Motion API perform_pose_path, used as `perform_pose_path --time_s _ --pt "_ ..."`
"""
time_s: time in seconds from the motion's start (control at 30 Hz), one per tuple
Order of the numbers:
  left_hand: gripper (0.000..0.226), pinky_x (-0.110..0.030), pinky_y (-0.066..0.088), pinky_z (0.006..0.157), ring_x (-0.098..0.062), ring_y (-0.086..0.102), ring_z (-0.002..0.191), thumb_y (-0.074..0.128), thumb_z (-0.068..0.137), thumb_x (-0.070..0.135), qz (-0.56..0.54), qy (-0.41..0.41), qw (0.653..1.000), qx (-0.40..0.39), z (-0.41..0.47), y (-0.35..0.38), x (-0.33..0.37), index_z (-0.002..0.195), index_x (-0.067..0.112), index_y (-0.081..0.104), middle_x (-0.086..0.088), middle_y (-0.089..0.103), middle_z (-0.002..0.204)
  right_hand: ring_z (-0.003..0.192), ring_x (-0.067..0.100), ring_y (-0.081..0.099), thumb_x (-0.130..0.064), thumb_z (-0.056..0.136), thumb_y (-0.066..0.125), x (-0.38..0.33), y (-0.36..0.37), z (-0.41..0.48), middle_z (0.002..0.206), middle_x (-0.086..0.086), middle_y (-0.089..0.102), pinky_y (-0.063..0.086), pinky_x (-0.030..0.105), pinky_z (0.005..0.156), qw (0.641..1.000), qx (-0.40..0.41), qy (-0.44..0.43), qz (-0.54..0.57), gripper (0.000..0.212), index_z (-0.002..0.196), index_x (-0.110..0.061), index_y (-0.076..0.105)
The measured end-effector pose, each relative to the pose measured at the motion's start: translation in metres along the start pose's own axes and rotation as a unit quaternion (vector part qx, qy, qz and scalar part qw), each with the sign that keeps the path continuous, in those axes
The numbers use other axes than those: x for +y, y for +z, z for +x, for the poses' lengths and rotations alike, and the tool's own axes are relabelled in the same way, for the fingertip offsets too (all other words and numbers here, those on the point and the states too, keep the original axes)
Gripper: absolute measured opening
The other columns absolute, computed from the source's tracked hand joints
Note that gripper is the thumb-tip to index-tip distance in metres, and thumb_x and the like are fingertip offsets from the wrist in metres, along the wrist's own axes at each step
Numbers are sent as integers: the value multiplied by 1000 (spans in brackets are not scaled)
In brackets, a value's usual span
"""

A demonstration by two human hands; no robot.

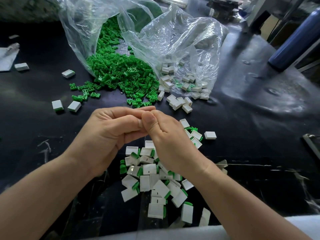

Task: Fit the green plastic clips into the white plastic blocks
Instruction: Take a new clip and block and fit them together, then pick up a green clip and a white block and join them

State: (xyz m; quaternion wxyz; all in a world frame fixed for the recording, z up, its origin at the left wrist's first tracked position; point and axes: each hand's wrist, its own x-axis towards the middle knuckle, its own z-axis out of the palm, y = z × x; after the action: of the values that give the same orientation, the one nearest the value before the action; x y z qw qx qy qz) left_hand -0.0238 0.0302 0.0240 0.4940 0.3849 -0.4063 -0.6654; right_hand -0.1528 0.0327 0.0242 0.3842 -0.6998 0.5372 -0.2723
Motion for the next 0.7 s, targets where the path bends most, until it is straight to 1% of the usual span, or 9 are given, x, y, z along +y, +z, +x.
perform_pose_path --time_s 0.17,0.2,0.23,0.3,0.37,0.43,0.57,0.63,0.7 --pt "26 -22 56 66 -17 71 80 69 51 -5 18 -9 1000 -12 1 -4 0 72 9 76 -8 74 91 99 19 56 -40 97 29 5 -1 4 103 3 64 43 42 88 999 -4 9 35 45 105 -11 62" --pt "27 -24 57 67 -18 70 79 70 51 -4 24 -12 1000 -12 2 -5 0 74 9 76 -11 74 90 95 16 57 -43 96 29 6 -2 5 98 -3 65 44 41 84 998 -13 5 58 46 99 -14 65" --pt "28 -26 57 68 -20 70 78 72 50 -2 27 -16 999 -13 2 -5 0 75 8 76 -14 73 88 84 10 57 -46 95 28 7 -3 5 85 -13 65 44 36 75 997 -18 -1 78 47 87 -20 67" --pt "25 -30 58 71 -23 69 75 72 53 9 26 -24 999 -12 3 -6 -1 78 7 75 -17 73 84 56 0 44 -59 85 26 9 -7 6 53 -19 51 33 25 59 995 -15 4 96 57 63 -19 61" --pt "28 -30 58 72 -24 70 75 68 54 20 32 -26 999 -15 2 -5 0 79 9 76 -15 73 82 46 1 39 -67 75 22 10 -12 8 44 -13 45 30 20 54 995 -15 25 95 72 62 -9 61" --pt "32 -26 58 67 -19 71 75 68 53 24 42 -23 999 -9 2 -5 1 80 10 76 -12 74 83 41 -1 42 -67 76 24 12 -18 11 43 -11 47 30 12 48 995 0 44 93 70 61 -13 65" --pt "28 -18 53 53 -11 68 64 70 47 27 94 -3 995 16 1 -4 1 73 18 77 -5 73 72 42 -2 43 -45 92 45 24 -34 20 43 -14 50 30 15 48 993 109 51 0 44 65 -17 65" --pt "26 -17 51 51 -9 66 59 71 46 27 123 3 992 0 -1 -2 2 71 19 77 -5 72 67 53 5 45 -37 92 51 32 -40 24 51 -9 50 35 25 55 985 153 50 -59 36 71 -11 64" --pt "30 -16 49 48 -9 64 56 79 42 27 168 8 985 -41 -5 0 4 72 20 76 -6 72 65 68 14 50 -31 90 55 40 -44 29 62 -5 51 40 29 66 974 188 51 -114 24 81 -12 67"
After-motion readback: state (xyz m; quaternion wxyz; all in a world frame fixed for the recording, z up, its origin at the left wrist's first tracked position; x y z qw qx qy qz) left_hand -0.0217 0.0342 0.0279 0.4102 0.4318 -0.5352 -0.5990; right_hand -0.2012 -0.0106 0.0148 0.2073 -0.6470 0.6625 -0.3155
